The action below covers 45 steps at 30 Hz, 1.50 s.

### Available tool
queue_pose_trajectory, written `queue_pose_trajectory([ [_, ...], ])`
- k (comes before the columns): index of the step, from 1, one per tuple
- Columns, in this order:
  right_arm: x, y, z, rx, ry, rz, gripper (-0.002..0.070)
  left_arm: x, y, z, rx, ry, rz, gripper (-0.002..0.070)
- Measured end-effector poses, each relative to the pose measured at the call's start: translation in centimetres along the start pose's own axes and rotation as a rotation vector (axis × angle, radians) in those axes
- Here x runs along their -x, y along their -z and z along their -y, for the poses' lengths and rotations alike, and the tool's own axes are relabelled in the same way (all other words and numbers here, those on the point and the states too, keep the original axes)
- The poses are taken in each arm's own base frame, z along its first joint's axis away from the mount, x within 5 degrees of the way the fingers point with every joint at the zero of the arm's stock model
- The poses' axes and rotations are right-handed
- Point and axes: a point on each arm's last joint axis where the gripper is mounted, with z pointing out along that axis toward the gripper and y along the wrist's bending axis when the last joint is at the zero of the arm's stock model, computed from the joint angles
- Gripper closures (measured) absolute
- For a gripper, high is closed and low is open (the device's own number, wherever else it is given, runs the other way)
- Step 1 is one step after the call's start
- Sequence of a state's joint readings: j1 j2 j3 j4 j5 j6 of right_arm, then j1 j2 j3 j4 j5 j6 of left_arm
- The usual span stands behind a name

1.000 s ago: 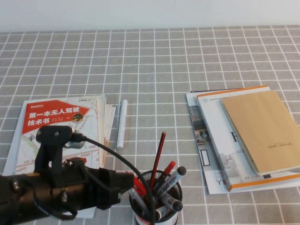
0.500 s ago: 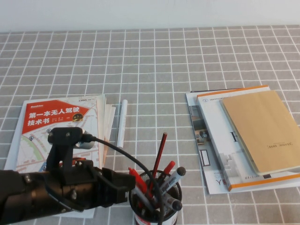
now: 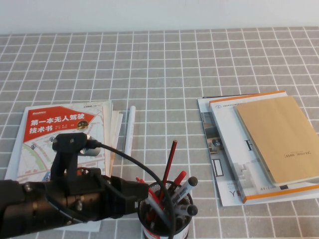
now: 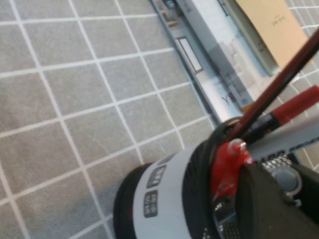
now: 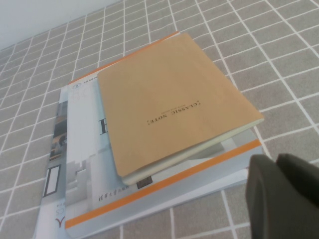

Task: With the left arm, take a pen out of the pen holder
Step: 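Take a marker out of the pen holder and lay it on the table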

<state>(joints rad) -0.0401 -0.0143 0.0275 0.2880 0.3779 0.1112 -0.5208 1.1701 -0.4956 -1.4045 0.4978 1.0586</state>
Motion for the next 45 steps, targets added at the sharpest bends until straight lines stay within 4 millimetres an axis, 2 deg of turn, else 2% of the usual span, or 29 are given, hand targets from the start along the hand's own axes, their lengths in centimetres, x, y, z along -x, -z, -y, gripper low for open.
queue_pose_trajectory([
  [6, 0.0, 0.0, 0.0, 0.0, 0.0, 0.0, 0.0689, 0.3, 1.2, 0.8, -0.02, -0.027, 0.054, 0.0616],
  [14, 0.0, 0.0, 0.0, 0.0, 0.0, 0.0, 0.0689, 0.6, 4.2, 2.0, 0.001, -0.046, 0.153, 0.0616],
  [21, 0.0, 0.0, 0.0, 0.0, 0.0, 0.0, 0.0689, 0.8, 6.4, 3.0, 0.049, -0.095, 0.14, 0.0616],
  [26, 0.0, 0.0, 0.0, 0.0, 0.0, 0.0, 0.0689, 2.3, 8.3, 4.0, 0.129, -0.153, 0.074, 0.0616],
  [35, 0.0, 0.0, 0.0, 0.0, 0.0, 0.0, 0.0689, 6.8, 12.8, 5.9, 0.34, -0.296, 0.071, 0.0616],
  [39, 0.0, 0.0, 0.0, 0.0, 0.0, 0.0, 0.0689, 8.8, 12.6, 5.8, 0.413, -0.316, 0.001, 0.0617],
  [43, 0.0, 0.0, 0.0, 0.0, 0.0, 0.0, 0.0689, 11.0, 9.9, 4.9, 0.446, -0.308, -0.141, 0.0617],
  [45, 0.0, 0.0, 0.0, 0.0, 0.0, 0.0, 0.0689, 12.2, 8.0, 4.3, 0.457, -0.312, -0.236, 0.0616],
])
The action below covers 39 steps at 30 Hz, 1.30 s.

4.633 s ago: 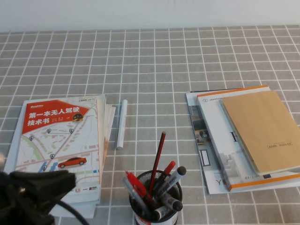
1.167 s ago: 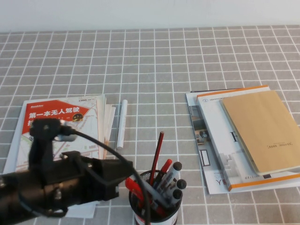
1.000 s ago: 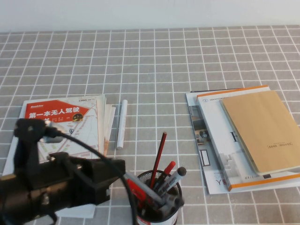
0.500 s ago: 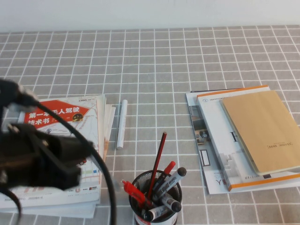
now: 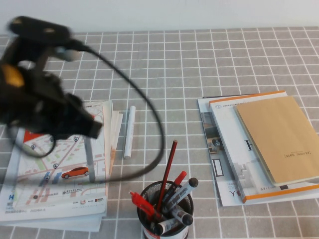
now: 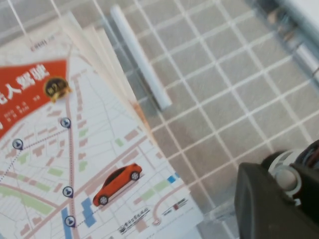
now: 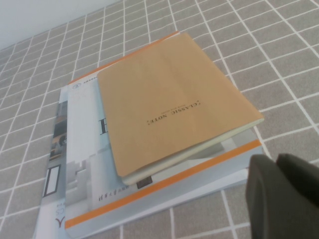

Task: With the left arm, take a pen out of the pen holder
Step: 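Take a marker out of the pen holder and lay it on the table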

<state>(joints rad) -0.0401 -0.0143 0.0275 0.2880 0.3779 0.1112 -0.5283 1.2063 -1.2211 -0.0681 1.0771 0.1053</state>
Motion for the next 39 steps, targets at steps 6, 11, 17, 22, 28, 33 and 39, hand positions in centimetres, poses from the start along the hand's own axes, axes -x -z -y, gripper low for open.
queue_pose_trajectory([
  [6, 0.0, 0.0, 0.0, 0.0, 0.0, 0.0, 0.0689, 3.6, -2.9, 0.3, 0.013, -0.069, -0.109, 0.0616],
  [11, 0.0, 0.0, 0.0, 0.0, 0.0, 0.0, 0.0689, 6.0, -4.8, 0.0, 0.022, -0.08, -0.107, 0.0616],
  [17, 0.0, 0.0, 0.0, 0.0, 0.0, 0.0, 0.0688, 7.6, -7.9, -0.2, 0.024, -0.08, -0.086, 0.0617],
  [22, 0.0, 0.0, 0.0, 0.0, 0.0, 0.0, 0.0689, 8.5, -9.3, -0.2, 0.029, -0.081, -0.022, 0.0617],
  [28, 0.0, 0.0, 0.0, 0.0, 0.0, 0.0, 0.0689, 9.0, -10.9, -1.3, 0.03, -0.012, -0.019, 0.0617],
  [33, 0.0, 0.0, 0.0, 0.0, 0.0, 0.0, 0.0689, 10.2, -12.0, -2.0, 0.038, 0.011, -0.054, 0.0617],
  [39, 0.0, 0.0, 0.0, 0.0, 0.0, 0.0, 0.0689, 11.4, -14.0, -2.0, 0.029, 0.01, -0.139, 0.0617],
])
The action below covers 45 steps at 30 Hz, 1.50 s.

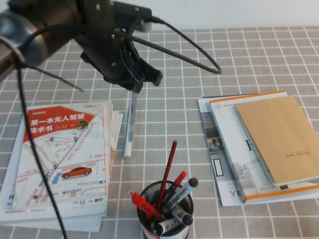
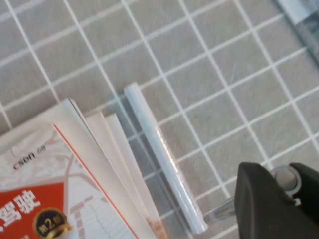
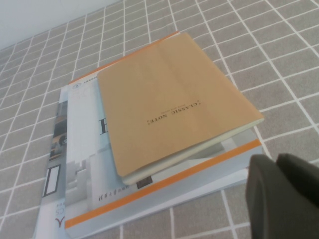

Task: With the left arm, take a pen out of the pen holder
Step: 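Take a marker out of the pen holder and lay it on the table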

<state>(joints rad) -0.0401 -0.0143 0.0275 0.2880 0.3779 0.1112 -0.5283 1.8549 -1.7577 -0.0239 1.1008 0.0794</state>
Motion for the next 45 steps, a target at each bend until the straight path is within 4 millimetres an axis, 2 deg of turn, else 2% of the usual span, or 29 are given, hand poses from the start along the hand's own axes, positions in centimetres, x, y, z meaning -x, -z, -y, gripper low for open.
queue_pose_trajectory([
  [7, 0.0, 0.0, 0.0, 0.0, 0.0, 0.0, 0.0689, 0.7, -3.0, 0.1, -0.029, -0.013, -0.131, 0.0617],
  [15, 0.0, 0.0, 0.0, 0.0, 0.0, 0.0, 0.0689, 2.6, -5.2, 0.2, -0.061, -0.014, -0.119, 0.0617],
  [19, 0.0, 0.0, 0.0, 0.0, 0.0, 0.0, 0.0689, 2.9, -6.5, -0.3, -0.081, 0.012, -0.12, 0.0617],
  [25, 0.0, 0.0, 0.0, 0.0, 0.0, 0.0, 0.0689, 2.8, -7.8, -1.7, -0.091, 0.055, -0.123, 0.0617],
  [39, 0.0, 0.0, 0.0, 0.0, 0.0, 0.0, 0.0689, 1.7, -11.8, -3.1, -0.109, 0.103, -0.217, 0.0617],
  [45, 0.0, 0.0, 0.0, 0.0, 0.0, 0.0, 0.0689, 1.4, -12.9, -3.6, -0.11, 0.121, -0.238, 0.0617],
])
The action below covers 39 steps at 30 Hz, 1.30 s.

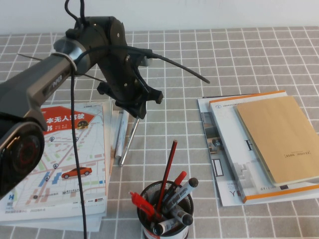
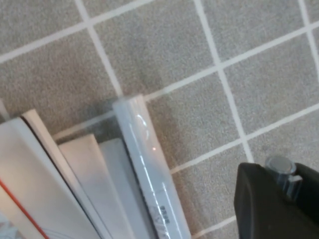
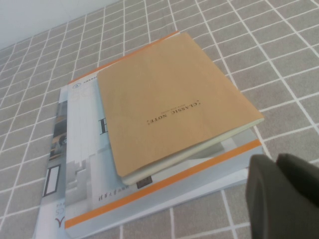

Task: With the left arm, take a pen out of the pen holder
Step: 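Take a marker out of the pen holder and lay it on the table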

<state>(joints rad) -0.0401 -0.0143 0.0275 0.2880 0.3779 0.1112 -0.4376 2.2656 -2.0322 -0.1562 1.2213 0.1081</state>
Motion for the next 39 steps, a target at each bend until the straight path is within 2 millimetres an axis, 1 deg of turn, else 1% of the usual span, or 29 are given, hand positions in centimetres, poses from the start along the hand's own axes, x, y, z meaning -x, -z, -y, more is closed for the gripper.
queue_pose_trajectory([
  [12, 0.0, 0.0, 0.0, 0.0, 0.0, 0.0, 0.0689, 0.7, 0.0, -1.3, 0.005, 0.092, 0.086, 0.0617],
  [19, 0.0, 0.0, 0.0, 0.0, 0.0, 0.0, 0.0689, 0.9, -1.7, -1.6, -0.01, 0.116, 0.078, 0.0617],
  [21, 0.0, 0.0, 0.0, 0.0, 0.0, 0.0, 0.0689, 0.9, -1.8, -1.6, -0.013, 0.118, 0.079, 0.0611],
  [23, 0.0, 0.0, 0.0, 0.0, 0.0, 0.0, 0.0689, 0.9, -1.8, -1.6, -0.013, 0.118, 0.084, 0.0585],
  [25, 0.0, 0.0, 0.0, 0.0, 0.0, 0.0, 0.0689, 1.0, -1.8, -1.6, -0.012, 0.118, 0.088, 0.0521],
  [27, 0.0, 0.0, 0.0, 0.0, 0.0, 0.0, 0.0689, 1.0, -1.8, -1.6, -0.012, 0.118, 0.088, 0.0419],
  [30, 0.0, 0.0, 0.0, 0.0, 0.0, 0.0, 0.0689, 1.0, -1.8, -1.6, -0.012, 0.118, 0.088, 0.0298],
  [33, 0.0, 0.0, 0.0, 0.0, 0.0, 0.0, 0.0689, 0.9, -1.8, -1.7, -0.007, 0.115, 0.077, 0.0263],
  [35, 0.0, 0.0, 0.0, 0.0, 0.0, 0.0, 0.0689, 0.9, -1.4, -1.7, -0.001, 0.111, 0.08, 0.0269],
  [36, 0.0, 0.0, 0.0, 0.0, 0.0, 0.0, 0.0689, 0.8, -0.8, -1.6, 0.003, 0.107, 0.087, 0.029],
  [37, 0.0, 0.0, 0.0, 0.0, 0.0, 0.0, 0.0689, 0.8, -0.3, -1.6, 0.008, 0.104, 0.096, 0.0318],
  [39, 0.0, 0.0, 0.0, 0.0, 0.0, 0.0, 0.0689, 0.8, 2.0, -1.3, 0.023, 0.078, 0.137, 0.0428],
])
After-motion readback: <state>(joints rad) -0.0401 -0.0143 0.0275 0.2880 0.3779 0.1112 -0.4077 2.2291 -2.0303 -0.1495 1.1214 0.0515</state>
